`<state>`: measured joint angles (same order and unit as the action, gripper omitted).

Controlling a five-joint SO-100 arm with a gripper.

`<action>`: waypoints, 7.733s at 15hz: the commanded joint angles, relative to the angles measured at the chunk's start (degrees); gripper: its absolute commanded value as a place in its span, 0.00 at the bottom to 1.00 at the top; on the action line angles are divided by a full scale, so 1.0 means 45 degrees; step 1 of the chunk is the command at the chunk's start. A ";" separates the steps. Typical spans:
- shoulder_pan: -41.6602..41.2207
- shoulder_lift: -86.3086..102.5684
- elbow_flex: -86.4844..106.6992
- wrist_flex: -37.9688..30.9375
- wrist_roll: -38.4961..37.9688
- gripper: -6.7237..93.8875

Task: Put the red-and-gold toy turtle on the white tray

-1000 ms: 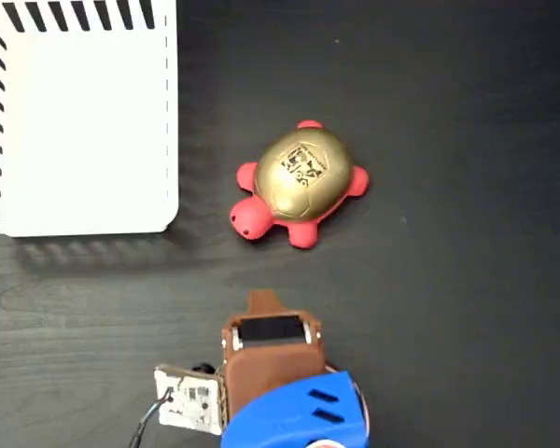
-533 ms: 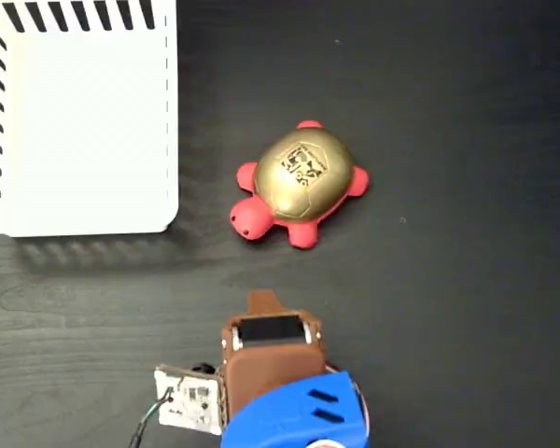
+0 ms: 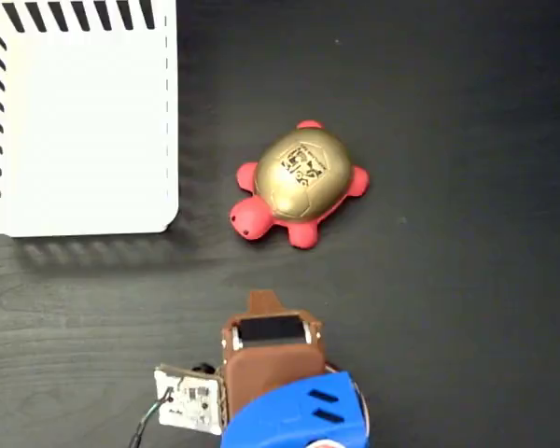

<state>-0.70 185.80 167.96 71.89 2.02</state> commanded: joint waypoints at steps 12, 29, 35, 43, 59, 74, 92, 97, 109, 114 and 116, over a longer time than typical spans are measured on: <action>-0.0098 0.0117 -0.0156 0.0078 0.0059 0.08; -0.0098 0.0117 -0.0156 0.0078 0.0059 0.08; -0.0098 0.0117 -0.0156 0.0078 0.0059 0.08; 0.0020 -0.1777 -0.0469 -0.0801 -0.0020 0.07; 0.1797 -1.9199 -1.6426 0.2129 -0.8418 0.09; 0.3242 -2.3281 -1.7070 0.1348 -1.2676 0.57; 0.3145 -2.4766 -1.6152 -0.0918 -1.2012 0.07; 0.3516 -2.3848 -1.8184 0.1582 -1.1406 0.07; -0.0371 -2.1367 -2.3145 0.5078 -0.3496 0.07; -0.2461 -2.3926 -2.5410 0.5078 0.0215 0.07; -0.2988 -2.5020 -2.6191 0.5078 0.0996 0.07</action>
<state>-11.87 73.04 55.72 93.87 3.08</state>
